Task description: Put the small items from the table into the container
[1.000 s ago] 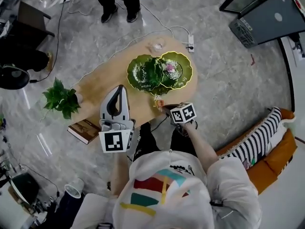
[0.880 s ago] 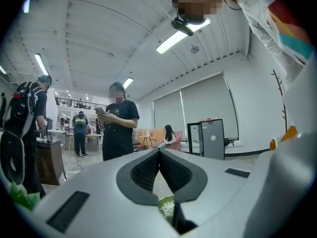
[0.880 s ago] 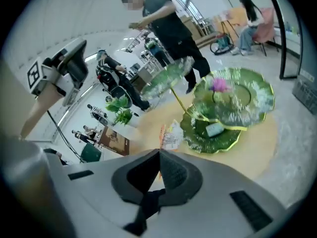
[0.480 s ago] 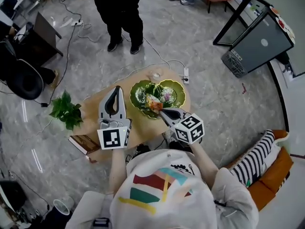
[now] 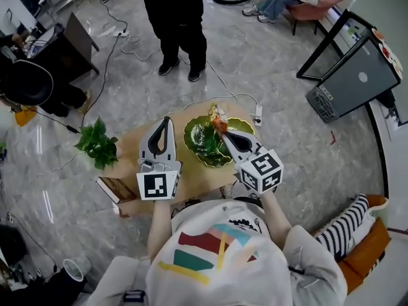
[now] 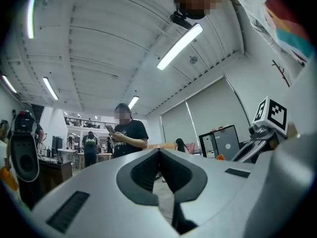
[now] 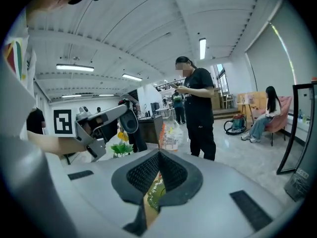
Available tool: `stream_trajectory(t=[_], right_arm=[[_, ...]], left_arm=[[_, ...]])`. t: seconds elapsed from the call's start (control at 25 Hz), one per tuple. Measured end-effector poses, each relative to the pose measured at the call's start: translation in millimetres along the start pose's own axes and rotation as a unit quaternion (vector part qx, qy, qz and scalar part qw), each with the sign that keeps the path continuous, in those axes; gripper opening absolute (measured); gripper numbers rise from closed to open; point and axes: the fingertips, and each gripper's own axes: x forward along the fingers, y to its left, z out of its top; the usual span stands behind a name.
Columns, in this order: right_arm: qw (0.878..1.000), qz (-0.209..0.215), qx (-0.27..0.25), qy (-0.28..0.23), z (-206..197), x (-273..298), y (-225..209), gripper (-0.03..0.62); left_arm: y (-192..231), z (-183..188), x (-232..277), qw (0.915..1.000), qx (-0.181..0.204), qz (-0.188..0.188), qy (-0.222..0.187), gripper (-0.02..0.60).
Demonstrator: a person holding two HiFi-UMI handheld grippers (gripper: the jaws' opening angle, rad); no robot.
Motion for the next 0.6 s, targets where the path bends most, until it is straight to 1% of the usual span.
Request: stream_trajectory(t=[0.12, 0.24, 0.28, 0.32, 0.4, 0.44, 0.48, 0.52, 0.56, 0.6], right_arm=[[1.0, -0.008, -0.013, 0.02, -6.8, 12.3, 2.5, 0.012], [0.997, -0.016, -0.054, 0.054, -14.9, 27.1, 4.6, 0.012], [0.996, -0.026, -0.064, 0.057, -15.5, 31.2, 2.8, 0.012], [0.995, -0.044, -0.067, 0.051, -14.0, 34.4, -1.5, 0.014], [0.993, -0.1, -0.063, 0.027, -6.7, 38.2, -14.3, 0.017], [0.99, -0.121, -0.066, 0.019, -3.5, 40.0, -18.0, 0.025], [0.989, -0.129, -0.074, 0.016, -1.5, 42.1, -18.1, 0.053], [0.988, -0.127, -0.084, 0.015, -0.5, 44.2, -15.9, 0.101], [0.988, -0.121, -0.093, 0.014, -0.1, 45.7, -13.7, 0.132], [0.988, -0.116, -0.098, 0.014, 0.1, 46.3, -12.7, 0.138]], left_arm=[[11.4, 4.2, -8.3, 0.9998, 0.009, 0.019, -0.007, 0.008], [23.2, 2.2, -19.4, 0.9988, 0.024, 0.043, -0.001, 0.008], [26.6, 0.4, -23.1, 0.9984, 0.026, 0.051, 0.004, 0.008], [30.0, -1.1, -26.3, 0.998, 0.025, 0.058, 0.007, 0.008], [36.9, -4.3, -31.7, 0.9971, 0.024, 0.071, 0.012, 0.008], [40.4, -6.2, -34.4, 0.9965, 0.025, 0.078, 0.015, 0.008], [44.0, -8.1, -36.9, 0.9959, 0.025, 0.084, 0.019, 0.008], [47.2, -9.6, -39.1, 0.9954, 0.024, 0.09, 0.021, 0.008], [49.4, -10.6, -40.5, 0.995, 0.023, 0.095, 0.023, 0.008], [50.5, -10.6, -41.0, 0.9946, 0.023, 0.098, 0.023, 0.008]])
